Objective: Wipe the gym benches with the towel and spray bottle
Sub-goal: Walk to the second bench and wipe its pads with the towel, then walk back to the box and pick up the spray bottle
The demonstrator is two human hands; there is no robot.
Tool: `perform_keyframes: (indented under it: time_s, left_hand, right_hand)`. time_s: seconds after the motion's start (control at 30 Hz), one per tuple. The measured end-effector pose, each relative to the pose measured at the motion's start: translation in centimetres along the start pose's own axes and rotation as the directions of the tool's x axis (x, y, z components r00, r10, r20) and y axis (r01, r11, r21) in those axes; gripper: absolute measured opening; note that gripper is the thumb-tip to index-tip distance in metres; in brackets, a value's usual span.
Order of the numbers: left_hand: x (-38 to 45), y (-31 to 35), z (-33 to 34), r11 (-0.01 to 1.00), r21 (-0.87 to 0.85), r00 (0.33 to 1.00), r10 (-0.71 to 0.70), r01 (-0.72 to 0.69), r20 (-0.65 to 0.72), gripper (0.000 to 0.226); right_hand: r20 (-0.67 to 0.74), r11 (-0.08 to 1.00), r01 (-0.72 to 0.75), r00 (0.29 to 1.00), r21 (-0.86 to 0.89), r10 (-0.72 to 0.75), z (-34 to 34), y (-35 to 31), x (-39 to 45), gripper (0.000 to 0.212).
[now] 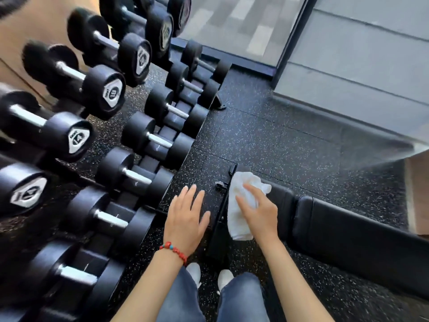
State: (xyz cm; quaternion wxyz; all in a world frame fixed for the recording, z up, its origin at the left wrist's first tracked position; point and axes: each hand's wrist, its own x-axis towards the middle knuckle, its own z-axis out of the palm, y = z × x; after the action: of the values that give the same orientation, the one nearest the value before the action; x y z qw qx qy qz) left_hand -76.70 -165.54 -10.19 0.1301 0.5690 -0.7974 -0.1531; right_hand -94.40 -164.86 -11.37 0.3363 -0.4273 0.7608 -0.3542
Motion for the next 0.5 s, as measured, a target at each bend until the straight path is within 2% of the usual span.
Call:
perform_keyframes:
  time_s: [0.27, 0.4, 0.5]
  left_hand:
    - [-1.2, 0.0, -3.7, 0.99, 0.103, 0.991, -0.088, 0.098, -0.105, 0.053]
    - [-2.7, 0.9, -4.4, 0.965, 0.131, 0.964, -0.205, 0.228, -0.172, 0.051]
    - [-4.4, 1.7, -4.3, 0.925, 0.11, 0.915, -0.331, 0.363, -0.231, 0.051]
  right_hand:
    - [0.089, 0.993, 0.1, 0.99, 0.065, -0.105, -0.4, -3.9, 0.1, 0.033]
    - [0.185, 0.982, 0.166, 0.966, 0.093, -0.181, -0.6, -4.7, -0.1, 0.032]
    - [0.298, 0.972, 0.214, 0.925, 0.101, -0.235, -0.9, -5.1, -0.3, 0.033]
